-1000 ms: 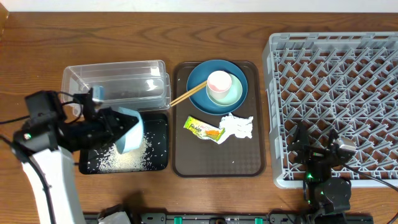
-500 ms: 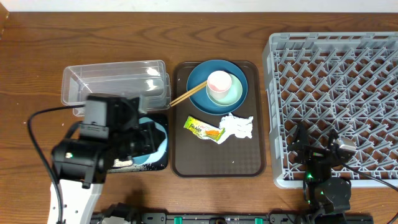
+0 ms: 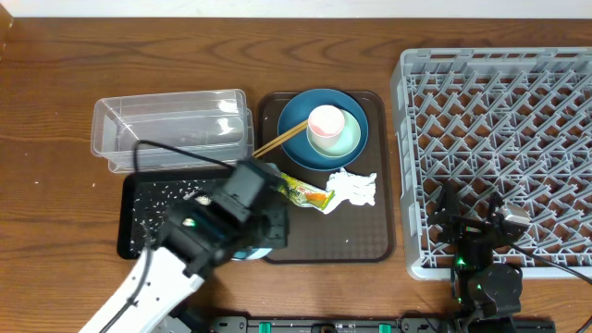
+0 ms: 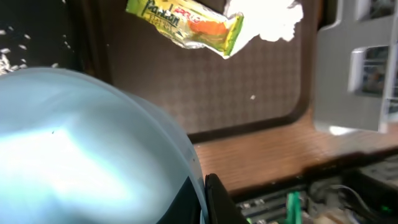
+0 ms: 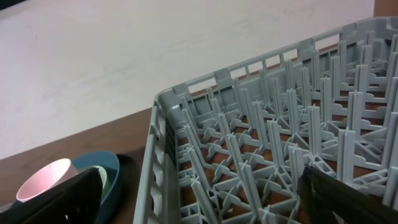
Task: Sort waste into correct bins and load items into the dishwasher rack
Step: 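Carry the emptied bowl back right toward the brown tray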
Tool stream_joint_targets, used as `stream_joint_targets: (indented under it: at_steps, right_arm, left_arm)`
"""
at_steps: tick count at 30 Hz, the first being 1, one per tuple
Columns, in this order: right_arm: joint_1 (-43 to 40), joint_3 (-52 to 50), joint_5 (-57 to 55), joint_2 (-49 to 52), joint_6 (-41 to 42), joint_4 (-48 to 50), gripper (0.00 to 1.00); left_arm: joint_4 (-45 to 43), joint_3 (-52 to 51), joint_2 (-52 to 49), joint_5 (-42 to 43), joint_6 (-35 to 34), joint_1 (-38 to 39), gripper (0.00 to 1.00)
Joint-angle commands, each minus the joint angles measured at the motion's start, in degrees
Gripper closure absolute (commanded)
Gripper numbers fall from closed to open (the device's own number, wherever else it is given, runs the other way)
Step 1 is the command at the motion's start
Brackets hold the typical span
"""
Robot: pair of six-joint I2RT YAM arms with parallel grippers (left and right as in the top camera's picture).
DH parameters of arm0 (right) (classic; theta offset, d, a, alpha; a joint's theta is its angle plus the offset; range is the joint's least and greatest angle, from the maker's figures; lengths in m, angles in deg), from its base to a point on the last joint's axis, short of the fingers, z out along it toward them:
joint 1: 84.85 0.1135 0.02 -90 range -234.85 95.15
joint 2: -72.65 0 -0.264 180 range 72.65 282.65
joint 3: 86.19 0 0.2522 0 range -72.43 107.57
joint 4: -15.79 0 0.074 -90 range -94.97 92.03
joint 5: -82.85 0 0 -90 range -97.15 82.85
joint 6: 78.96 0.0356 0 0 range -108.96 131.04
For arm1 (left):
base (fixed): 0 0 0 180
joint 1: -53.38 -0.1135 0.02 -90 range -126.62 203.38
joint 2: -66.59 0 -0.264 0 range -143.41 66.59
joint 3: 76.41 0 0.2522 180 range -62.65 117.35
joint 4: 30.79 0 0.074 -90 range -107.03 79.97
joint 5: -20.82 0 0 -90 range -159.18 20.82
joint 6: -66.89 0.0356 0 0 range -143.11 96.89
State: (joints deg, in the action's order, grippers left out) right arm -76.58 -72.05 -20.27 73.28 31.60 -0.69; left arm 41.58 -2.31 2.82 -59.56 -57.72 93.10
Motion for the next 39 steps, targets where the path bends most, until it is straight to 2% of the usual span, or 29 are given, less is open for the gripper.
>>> stream_joint_targets:
  at_steps: [1, 8, 14, 22, 34, 39]
  right_arm:
    - [-0.33, -0.07, -0.57, -0.31, -0.28, -0.26, 0.01]
    - [-0.33, -0.07, -0.59, -0.31, -0.28, -0.26, 0.01]
    - [-0.33, -0.07, -0.59, -0.31, -0.28, -0.26, 0.01]
    - [-0.33, -0.07, -0.59, -0.31, -0.28, -0.26, 0.01]
    - [-0.33, -0.07, -0.57, -0.31, -0.28, -0.26, 0.01]
    - [-0.33, -0.07, -0.59, -0.31, -0.28, -0.26, 0.01]
  left_arm:
    - [-1.18, -0.35, -2.54, -8.31, -4.74, 5.62, 0.94]
    - [-3.52, -0.35, -11.13, -10.75, -8.9, 12.57, 0.94]
    - [-6.4, -0.35, -19.54, -10.75, -9.22, 16.35, 0.93]
    - [-10.1, -0.35, -25.94, -10.78, -9.2, 16.72, 0.94]
    - [-15.15, -0.35, -29.49, -12.94, -9.18, 16.72, 0.94]
    - [-15.19, -0.35, -29.49, -13.33, -9.18, 16.72, 0.9]
